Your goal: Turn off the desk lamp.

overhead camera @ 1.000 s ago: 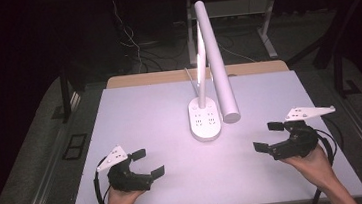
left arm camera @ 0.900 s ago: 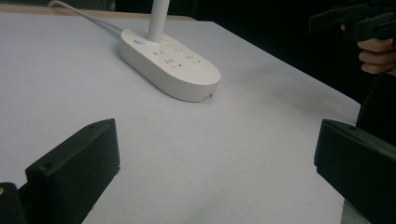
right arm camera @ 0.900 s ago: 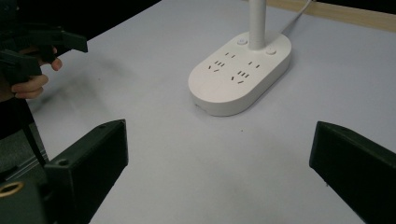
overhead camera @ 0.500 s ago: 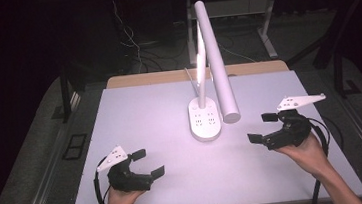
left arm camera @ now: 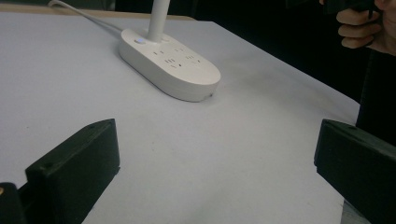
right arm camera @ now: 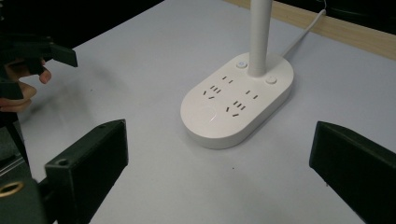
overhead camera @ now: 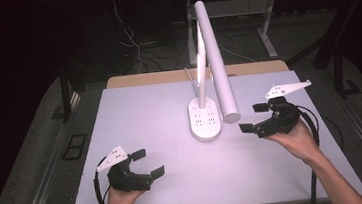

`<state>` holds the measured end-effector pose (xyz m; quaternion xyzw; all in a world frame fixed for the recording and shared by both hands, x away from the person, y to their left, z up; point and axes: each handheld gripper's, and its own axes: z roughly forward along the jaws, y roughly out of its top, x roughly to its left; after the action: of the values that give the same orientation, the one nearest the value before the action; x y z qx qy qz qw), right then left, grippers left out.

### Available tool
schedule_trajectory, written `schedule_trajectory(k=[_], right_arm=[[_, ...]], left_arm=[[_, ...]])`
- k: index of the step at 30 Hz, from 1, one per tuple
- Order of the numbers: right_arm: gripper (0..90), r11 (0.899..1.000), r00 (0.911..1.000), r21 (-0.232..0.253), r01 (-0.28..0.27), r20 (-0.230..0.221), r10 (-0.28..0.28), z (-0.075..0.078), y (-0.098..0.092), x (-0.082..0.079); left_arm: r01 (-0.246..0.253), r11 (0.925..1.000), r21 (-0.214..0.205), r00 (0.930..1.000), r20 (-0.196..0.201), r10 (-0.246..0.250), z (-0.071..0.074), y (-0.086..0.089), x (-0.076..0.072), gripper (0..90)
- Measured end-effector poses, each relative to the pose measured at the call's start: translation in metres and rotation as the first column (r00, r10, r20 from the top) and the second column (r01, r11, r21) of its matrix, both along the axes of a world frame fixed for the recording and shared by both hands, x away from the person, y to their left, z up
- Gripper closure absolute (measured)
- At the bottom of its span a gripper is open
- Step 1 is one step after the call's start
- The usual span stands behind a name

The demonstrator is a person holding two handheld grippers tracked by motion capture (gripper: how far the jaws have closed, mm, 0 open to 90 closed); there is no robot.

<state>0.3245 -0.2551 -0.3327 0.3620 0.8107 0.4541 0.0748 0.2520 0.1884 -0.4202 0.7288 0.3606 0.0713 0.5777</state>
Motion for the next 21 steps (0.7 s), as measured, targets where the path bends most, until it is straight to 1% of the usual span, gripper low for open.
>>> schedule_trajectory(k=[5, 6, 8, 9, 14, 16, 21], right_arm=[[4.5, 1.000, 1.0000, -0.004, -0.008, -0.002, 0.008, -0.001, 0.003, 0.008], [4.5, 1.000, 0.9999, -0.008, -0.008, -0.007, 0.008, -0.001, 0.005, 0.011], [4.6, 1.000, 0.9999, -0.010, -0.009, -0.011, 0.009, -0.001, 0.006, 0.013], [4.5, 1.000, 0.9999, -0.012, -0.014, -0.008, 0.014, -0.001, 0.007, 0.017], [4.6, 1.000, 0.9998, -0.012, -0.013, -0.017, 0.013, 0.000, 0.012, 0.026], [4.6, 1.000, 0.9998, -0.012, -0.018, -0.011, 0.018, -0.001, 0.014, 0.032], [4.6, 1.000, 0.9996, -0.019, -0.017, -0.024, 0.017, -0.005, 0.017, 0.044]], left_arm=[[-0.003, 1.0000, -0.003, 1.0000, -0.003, 0.003, 0.000, 0.000, 0.000, 0.0], [-0.003, 1.0000, -0.002, 1.0000, -0.003, 0.003, 0.000, 0.000, 0.000, 0.0], [-0.004, 1.0000, -0.003, 1.0000, -0.004, 0.004, 0.000, 0.000, 0.000, 0.0], [-0.003, 1.0000, -0.003, 1.0000, -0.004, 0.003, 0.000, 0.000, 0.000, 0.0], [-0.003, 1.0000, -0.004, 1.0000, -0.003, 0.003, 0.000, 0.000, 0.000, 0.0], [-0.003, 1.0000, -0.003, 1.0000, -0.003, 0.003, 0.000, 0.001, 0.000, 0.0], [-0.002, 1.0000, -0.003, 1.0000, -0.003, 0.002, 0.000, 0.001, 0.000, 0.0]])
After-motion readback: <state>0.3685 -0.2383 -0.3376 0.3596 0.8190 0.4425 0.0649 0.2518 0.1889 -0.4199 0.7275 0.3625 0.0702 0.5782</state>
